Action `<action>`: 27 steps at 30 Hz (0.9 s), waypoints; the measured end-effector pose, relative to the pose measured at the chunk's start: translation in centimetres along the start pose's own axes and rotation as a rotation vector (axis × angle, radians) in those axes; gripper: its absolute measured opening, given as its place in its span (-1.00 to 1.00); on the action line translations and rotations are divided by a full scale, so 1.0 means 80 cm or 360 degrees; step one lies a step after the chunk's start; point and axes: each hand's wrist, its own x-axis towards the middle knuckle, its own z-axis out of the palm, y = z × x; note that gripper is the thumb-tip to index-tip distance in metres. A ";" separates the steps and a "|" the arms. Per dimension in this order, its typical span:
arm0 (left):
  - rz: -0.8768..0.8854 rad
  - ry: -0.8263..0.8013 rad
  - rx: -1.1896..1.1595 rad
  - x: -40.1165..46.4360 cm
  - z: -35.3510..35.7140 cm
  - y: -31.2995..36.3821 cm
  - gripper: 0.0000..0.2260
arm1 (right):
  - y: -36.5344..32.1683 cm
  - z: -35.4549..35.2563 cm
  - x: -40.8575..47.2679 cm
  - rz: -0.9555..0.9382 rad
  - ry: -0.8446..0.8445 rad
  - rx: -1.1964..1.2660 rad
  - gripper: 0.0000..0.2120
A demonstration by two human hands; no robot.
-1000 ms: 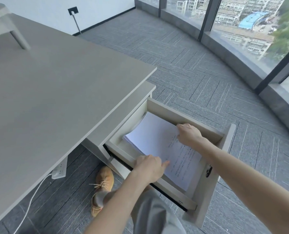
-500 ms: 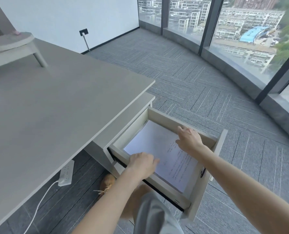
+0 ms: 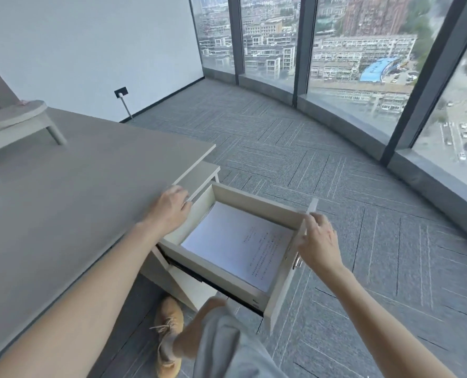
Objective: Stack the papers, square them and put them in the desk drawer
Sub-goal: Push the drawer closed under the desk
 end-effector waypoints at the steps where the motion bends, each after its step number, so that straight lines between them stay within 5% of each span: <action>1: -0.0006 0.0006 0.0018 0.004 -0.005 -0.002 -0.73 | 0.009 -0.001 -0.006 0.0092 -0.0048 0.0089 -0.45; 7: -0.0500 -0.0362 0.0439 0.011 -0.019 -0.030 -0.33 | 0.040 0.005 -0.031 0.0264 -0.0542 0.0426 -0.22; 11: -0.0428 -0.0493 0.0429 0.011 -0.016 -0.071 -0.16 | 0.031 0.013 -0.033 0.0301 -0.0614 0.0629 -0.27; 27: -0.0241 -0.0348 0.0377 0.024 -0.006 -0.103 -0.30 | -0.080 0.116 0.024 0.0359 -0.0734 0.0936 -0.23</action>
